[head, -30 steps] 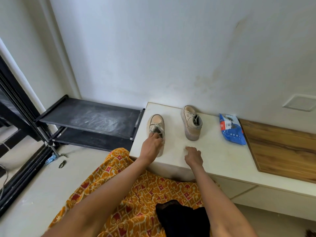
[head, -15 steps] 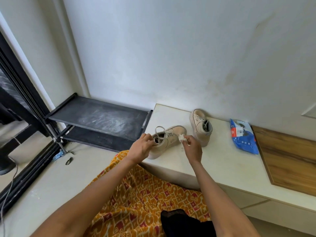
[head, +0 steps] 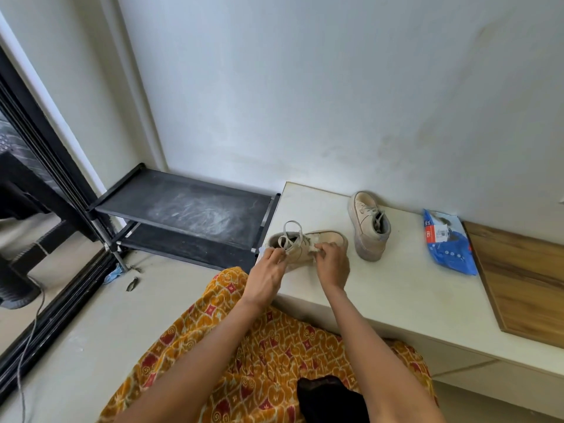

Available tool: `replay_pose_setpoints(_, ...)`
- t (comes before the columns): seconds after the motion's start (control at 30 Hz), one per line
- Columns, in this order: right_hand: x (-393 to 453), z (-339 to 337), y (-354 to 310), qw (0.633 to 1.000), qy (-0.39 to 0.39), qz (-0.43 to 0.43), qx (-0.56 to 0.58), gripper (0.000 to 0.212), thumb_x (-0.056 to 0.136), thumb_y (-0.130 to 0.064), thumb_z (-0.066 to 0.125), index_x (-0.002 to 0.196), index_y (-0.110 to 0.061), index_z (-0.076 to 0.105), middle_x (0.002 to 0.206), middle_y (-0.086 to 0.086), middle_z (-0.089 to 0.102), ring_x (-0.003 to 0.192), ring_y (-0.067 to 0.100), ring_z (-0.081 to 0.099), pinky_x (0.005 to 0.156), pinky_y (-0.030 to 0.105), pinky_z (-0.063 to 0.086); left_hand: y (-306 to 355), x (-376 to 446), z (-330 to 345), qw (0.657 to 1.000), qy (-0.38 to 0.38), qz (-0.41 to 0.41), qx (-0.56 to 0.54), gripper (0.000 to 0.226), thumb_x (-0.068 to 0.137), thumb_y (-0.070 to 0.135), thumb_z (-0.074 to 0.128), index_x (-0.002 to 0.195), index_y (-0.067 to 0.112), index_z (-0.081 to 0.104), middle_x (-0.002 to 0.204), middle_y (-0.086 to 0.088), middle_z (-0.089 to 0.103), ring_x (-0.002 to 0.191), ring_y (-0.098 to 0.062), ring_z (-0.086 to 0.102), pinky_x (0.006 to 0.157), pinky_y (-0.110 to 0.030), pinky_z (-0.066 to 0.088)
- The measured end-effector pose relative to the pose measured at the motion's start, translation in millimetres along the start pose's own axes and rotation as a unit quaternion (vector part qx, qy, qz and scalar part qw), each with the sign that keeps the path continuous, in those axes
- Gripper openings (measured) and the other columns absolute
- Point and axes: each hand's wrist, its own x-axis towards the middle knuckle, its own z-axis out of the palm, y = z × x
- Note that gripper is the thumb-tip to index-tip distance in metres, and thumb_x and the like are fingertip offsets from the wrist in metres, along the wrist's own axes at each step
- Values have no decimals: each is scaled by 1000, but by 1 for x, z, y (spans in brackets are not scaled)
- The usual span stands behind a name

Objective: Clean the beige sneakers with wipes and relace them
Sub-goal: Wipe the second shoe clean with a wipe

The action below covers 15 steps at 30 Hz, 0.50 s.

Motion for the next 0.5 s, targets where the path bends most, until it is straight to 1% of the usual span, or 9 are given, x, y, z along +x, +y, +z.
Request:
replay_pose_setpoints(0.07, 5, -3, 11, 999, -6, 1, -53, 19, 88, -16, 60, 105, -19, 70, 104, 3, 68, 105, 26, 52, 78, 35, 43, 2, 1, -1, 1000, -1, -1, 11, 51, 64, 2, 81, 112, 9, 66, 103, -4, 61, 91, -16, 50, 66, -19, 54)
replay_pose_setpoints(0.1, 8, -5, 12, 998, -12, 11, -58, 20, 89, -17, 60, 106, -19, 70, 105, 3, 67, 106, 26, 51, 79, 35, 43, 2, 2, -3, 1000, -4, 3, 16, 53, 63, 3, 81, 113, 9, 65, 103, -3, 61, 89, -16, 54, 66, -19, 53)
replay_pose_setpoints(0.13, 12, -6, 9, 999, -11, 34, -39, 21, 89, -17, 60, 107, -20, 69, 106, 4, 66, 108, 26, 51, 80, 35, 43, 2, 3, -4, 1000, -4, 7, 23, 53, 63, 4, 81, 114, 9, 65, 104, -4, 62, 87, -16, 57, 66, -18, 53)
replay_pose_setpoints(0.2, 15, -5, -5, 995, 13, 85, 49, 20, 88, -20, 61, 107, -21, 68, 108, 5, 64, 107, 25, 52, 79, 34, 45, 1, 5, -1, 999, 3, 8, 38, 50, 67, 7, 78, 115, 8, 65, 108, -6, 63, 88, -18, 60, 68, -20, 54)
replay_pose_setpoints(0.23, 14, -3, -15, 993, 21, 80, 89, 18, 87, -21, 64, 105, -21, 67, 105, 5, 63, 104, 23, 53, 77, 32, 44, 0, 5, 1, 999, 8, 11, 49, 45, 73, 7, 72, 117, 6, 63, 110, -8, 62, 90, -19, 59, 71, -22, 55)
replay_pose_setpoints(0.27, 11, -1, -25, 992, 24, 48, 110, 17, 85, -20, 65, 102, -19, 66, 101, 4, 64, 100, 22, 53, 75, 31, 44, -1, 4, 4, 998, 7, 16, 61, 40, 80, 8, 62, 120, 4, 61, 112, -10, 62, 93, -21, 55, 75, -25, 55)
replay_pose_setpoints(0.33, 1, 5, -34, 992, 15, -11, 121, 16, 84, -15, 66, 100, -16, 68, 97, 5, 66, 96, 22, 54, 75, 33, 46, -1, 1, 8, 997, -19, 14, 78, 45, 87, 10, 35, 126, 0, 55, 115, -13, 59, 98, -23, 49, 85, -32, 53)
replay_pose_setpoints(0.43, -4, 7, -17, 995, 18, -1, 99, 15, 84, -15, 67, 99, -15, 71, 97, 5, 68, 95, 23, 57, 77, 32, 46, -1, -1, 13, 991, -67, 0, 112, 52, 91, 15, 22, 134, -3, 46, 124, -17, 55, 109, -30, 51, 99, -40, 45)
replay_pose_setpoints(0.5, 0, 5, 1, 997, 6, 29, 65, 15, 84, -19, 67, 99, -18, 72, 99, 6, 69, 96, 25, 59, 78, 33, 45, 1, 0, 17, 987, -88, -3, 132, 55, 92, 17, 18, 140, -4, 35, 131, -20, 50, 118, -33, 48, 108, -44, 37)
